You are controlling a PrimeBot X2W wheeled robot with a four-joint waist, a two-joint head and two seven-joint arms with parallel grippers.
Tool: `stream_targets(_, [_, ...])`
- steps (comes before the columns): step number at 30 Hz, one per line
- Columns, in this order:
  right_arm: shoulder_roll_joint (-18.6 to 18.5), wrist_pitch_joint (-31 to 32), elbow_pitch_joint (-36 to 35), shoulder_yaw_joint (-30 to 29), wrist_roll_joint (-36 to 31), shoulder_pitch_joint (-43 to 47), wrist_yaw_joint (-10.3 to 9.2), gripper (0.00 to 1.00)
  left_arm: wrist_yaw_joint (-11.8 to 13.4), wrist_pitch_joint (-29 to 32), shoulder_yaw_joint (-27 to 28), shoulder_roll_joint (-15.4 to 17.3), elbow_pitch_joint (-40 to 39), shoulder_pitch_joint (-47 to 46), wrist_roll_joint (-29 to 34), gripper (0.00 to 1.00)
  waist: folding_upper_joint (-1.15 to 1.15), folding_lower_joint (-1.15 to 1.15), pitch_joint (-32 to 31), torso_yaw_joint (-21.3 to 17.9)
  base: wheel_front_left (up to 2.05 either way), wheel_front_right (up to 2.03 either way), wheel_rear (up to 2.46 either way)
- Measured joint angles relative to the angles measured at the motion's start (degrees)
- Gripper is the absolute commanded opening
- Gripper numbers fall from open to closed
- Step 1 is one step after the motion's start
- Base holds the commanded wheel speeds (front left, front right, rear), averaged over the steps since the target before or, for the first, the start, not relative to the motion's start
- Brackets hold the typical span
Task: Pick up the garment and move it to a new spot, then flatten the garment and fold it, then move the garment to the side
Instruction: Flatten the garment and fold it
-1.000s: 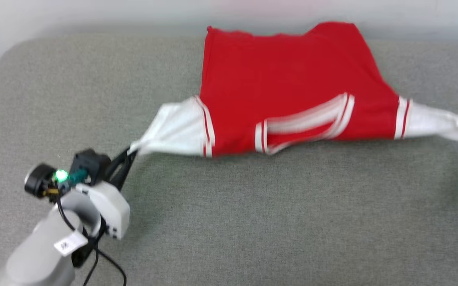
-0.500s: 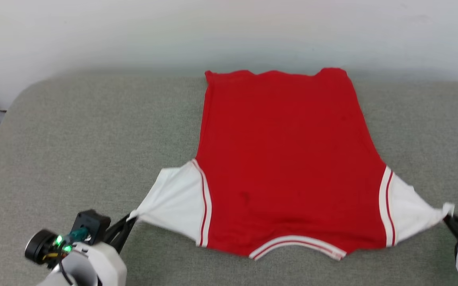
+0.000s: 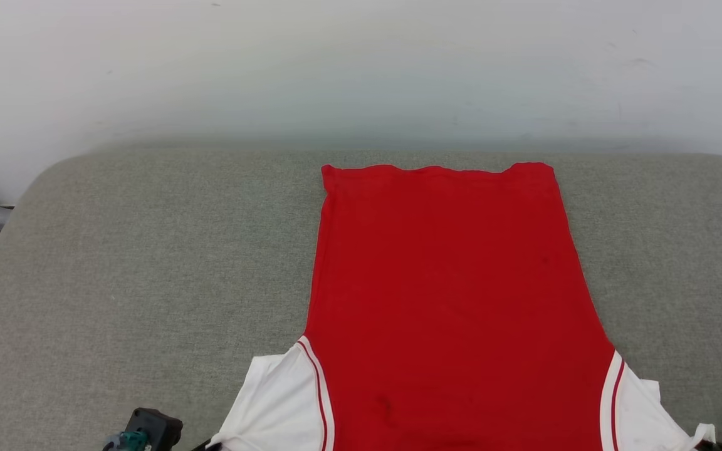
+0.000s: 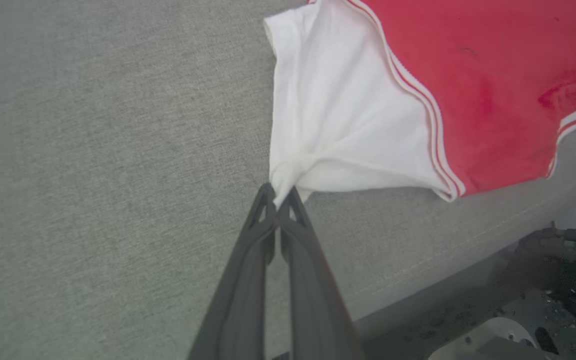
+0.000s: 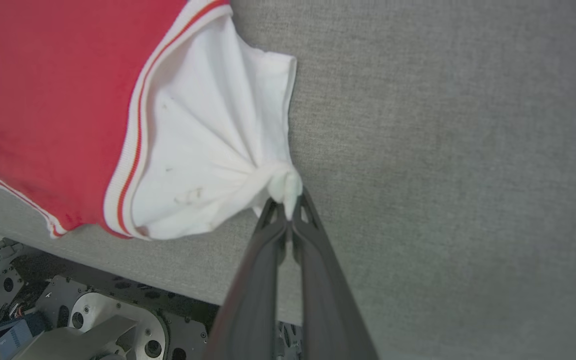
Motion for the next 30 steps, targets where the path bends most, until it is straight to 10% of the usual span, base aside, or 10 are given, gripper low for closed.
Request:
stream_targets(4, [0.42, 3.71, -2.49, -1.46, -0.01, 1.07, 0.00, 0.00, 0.48, 1.41, -0.10, -0.25, -1.74, -0.01, -0.71, 0.00, 0.00, 0.00, 0.13, 0.10, 0.00, 0.00, 0.00])
stream_targets(5, [0.55, 4.50, -2.90, -2.36, 0.00, 1.07, 0.00, 0.22, 0.48, 2.10, -0.19, -0.36, -2.23, -0.03, -1.09, 0.00, 0.00, 0.00, 0.27, 0.15, 0.00, 0.00, 0.00])
stream_targets(6, [0.62, 5.30, -3.22, -3.34, -0.01, 1.06, 0.00, 1.00, 0.49, 2.60, -0.41, -0.42, -2.77, -0.12, -0.94, 0.00, 0.00, 0.01, 0.46, 0.22, 0.00, 0.00, 0.00])
stream_targets(17, [3.16, 18.41, -11.48, -14.89, 1.18, -3.56, -0.02, 1.00, 3.24, 8.75, -0.94, -1.03, -13.66, -3.03, -1.21, 0.00, 0.00, 0.01, 3.86, 3.34, 0.00, 0.00, 0.00])
stream_targets(30, [10.18, 41.22, -13.37, -21.30, -9.67, -32.06, -0.03, 1.00, 5.32, 15.94, -0.49, 3.53, -31.48, -9.05, 3.22, 0.00, 0.00, 0.02, 17.03, 7.66, 0.00, 0.00, 0.00])
